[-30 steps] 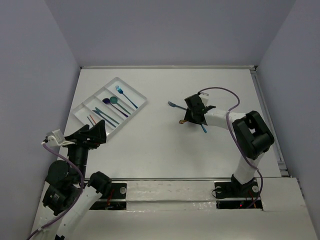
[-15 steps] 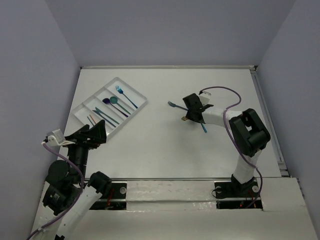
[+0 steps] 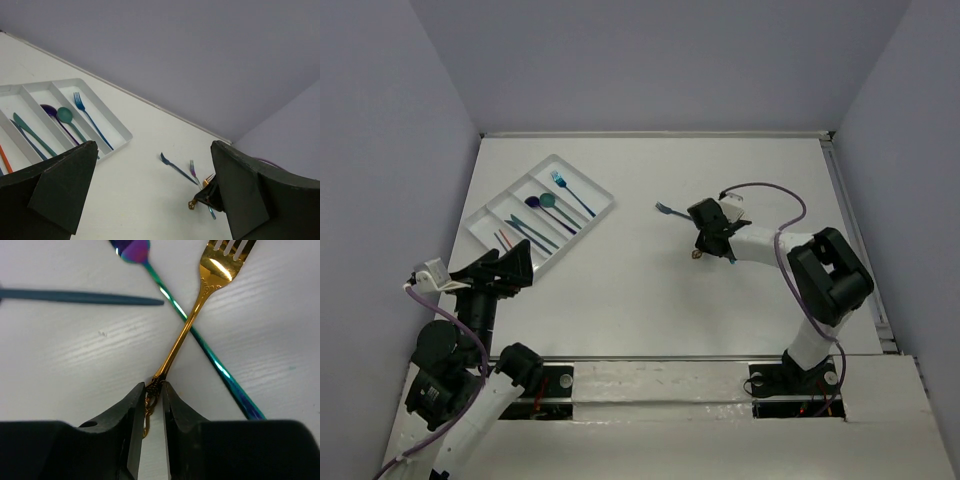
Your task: Sort the eating utensils into containers
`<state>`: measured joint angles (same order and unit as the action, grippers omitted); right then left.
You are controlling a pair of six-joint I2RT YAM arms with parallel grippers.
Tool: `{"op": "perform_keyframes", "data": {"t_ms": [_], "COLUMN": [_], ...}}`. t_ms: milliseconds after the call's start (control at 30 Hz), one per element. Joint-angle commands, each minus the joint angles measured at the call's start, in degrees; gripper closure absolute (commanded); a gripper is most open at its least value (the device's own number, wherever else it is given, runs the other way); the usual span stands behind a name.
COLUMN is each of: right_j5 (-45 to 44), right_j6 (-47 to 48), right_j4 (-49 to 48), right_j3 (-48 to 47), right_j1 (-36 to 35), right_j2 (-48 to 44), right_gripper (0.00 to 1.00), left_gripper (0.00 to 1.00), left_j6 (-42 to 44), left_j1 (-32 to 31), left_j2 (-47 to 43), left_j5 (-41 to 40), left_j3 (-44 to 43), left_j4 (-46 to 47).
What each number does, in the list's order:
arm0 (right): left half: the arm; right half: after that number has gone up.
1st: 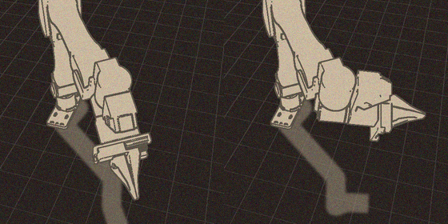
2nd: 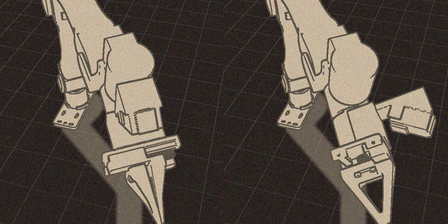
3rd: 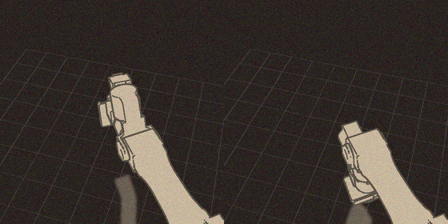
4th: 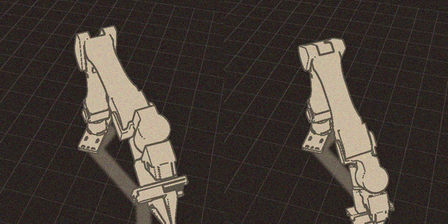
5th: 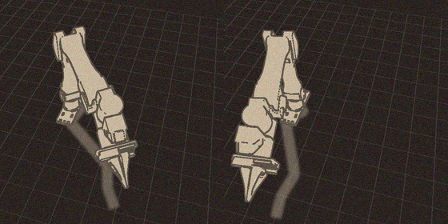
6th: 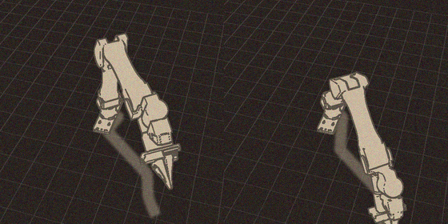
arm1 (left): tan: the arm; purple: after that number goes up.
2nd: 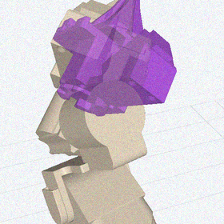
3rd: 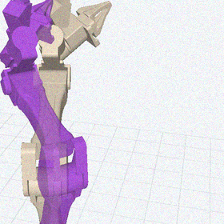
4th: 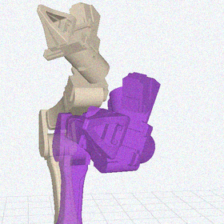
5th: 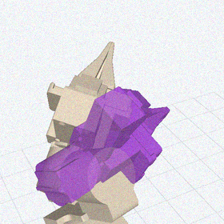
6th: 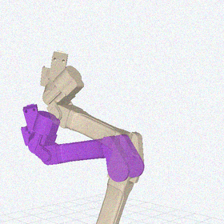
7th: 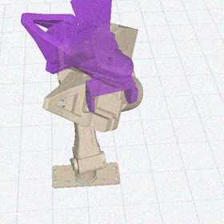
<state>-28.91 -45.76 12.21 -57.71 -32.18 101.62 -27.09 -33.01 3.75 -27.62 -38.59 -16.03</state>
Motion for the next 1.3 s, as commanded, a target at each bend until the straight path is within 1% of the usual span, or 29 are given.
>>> {"op": "perform_keyframes", "data": {"t_ms": [0, 100, 200, 233, 267, 333, 367, 467, 633, 733, 867, 967, 1000, 1067, 1100, 1200, 1267], "right_j5": [4.2, 3.95, 2.9, 2.63, 2.19, 0.96, -0.52, -1.85, -0.98, -0.19, -1.15, -2.12, -2.38, -2.73, -3.26, -5.19, -5.64], "right_j6": [2.33, 2.6, 2.34, 2.43, 2.78, 3.83, 4.01, 5.15, 6.21, 5.86, 4.54, 3.92, 3.75, 3.4, 2.96, 1.99, 1.73], "right_j4": [0.36, 3.61, 5.28, 5.2, 5.02, 5.45, 6.59, 7.39, 5.64, 4.94, 5.1, 5.9, 5.99, 6.25, 6.77, 7.91, 8.18], "right_j3": [4.44, 5.33, 7.43, 7.87, 8.05, 7.53, 6.4, 4.28, 2.52, 1.73, 1.38, 1.29, 1.37, 1.55, 1.46, 1.11, 1.02], "right_j1": [-3.57, -5.25, -5.78, -5.78, -5.78, -5.78, -5.78, -5.08, -3.94, -3.32, -3.32, -3.32, -3.32, -3.32, -3.32, -3.32, -3.32], "right_j2": [-3.97, -5.82, -8.45, -9.07, -9.86, -9.69, -9.52, -8.02, -5.3, -3.55, -2.4, -2.13, -2.13, -2.04, -1.87, -2.22, -2.39], "right_gripper": [0.75, 0.75, 0.73, 0.7, 0.63, 0.57, 0.53, 0.47, 0.44, 0.44, 0.47, 0.53, 0.58, 0.62, 0.67, 0.75, 0.79], "left_gripper": [0.01, 0.01, 0.01, 0.01, 0.01, 0.01, 0.01, 0.01, 0.01, 0.01, 0.01, 0.01, 0.01, 0.01, 0.01, 0.01, 0.01], "left_j6": [0.37, 0.29, 0.2, 0.28, 0.29, 0.2, 0.2, 0.29, 0.28, 0.37, 0.37, 0.37, 0.37, 0.46, 0.37, 0.46, 0.37], "left_j1": [-0.38, -0.38, -0.38, -0.38, -0.38, -0.38, -0.38, -0.38, -0.38, -0.38, -0.38, -0.38, -0.38, -0.38, -0.38, -0.38, -0.38], "left_j2": [0.65, 0.82, 0.91, 1.0, 1.08, 1.17, 1.17, 1.35, 1.35, 1.44, 1.52, 1.35, 1.35, 1.44, 1.26, 1.52, 1.44], "left_j5": [0.28, 0.37, 0.55, 0.55, 0.63, 0.81, 0.81, 0.9, 0.98, 0.99, 0.99, 0.99, 0.99, 0.99, 0.99, 0.99, 1.07], "left_j3": [0.44, 0.44, 0.44, 0.44, 0.44, 0.53, 0.53, 0.53, 0.53, 0.53, 0.53, 0.53, 0.53, 0.53, 0.53, 0.53, 0.53], "left_j4": [2.23, 2.23, 2.32, 2.41, 2.41, 2.5, 2.41, 2.5, 2.5, 2.58, 2.58, 2.58, 2.58, 2.67, 2.67, 2.67, 2.67]}}
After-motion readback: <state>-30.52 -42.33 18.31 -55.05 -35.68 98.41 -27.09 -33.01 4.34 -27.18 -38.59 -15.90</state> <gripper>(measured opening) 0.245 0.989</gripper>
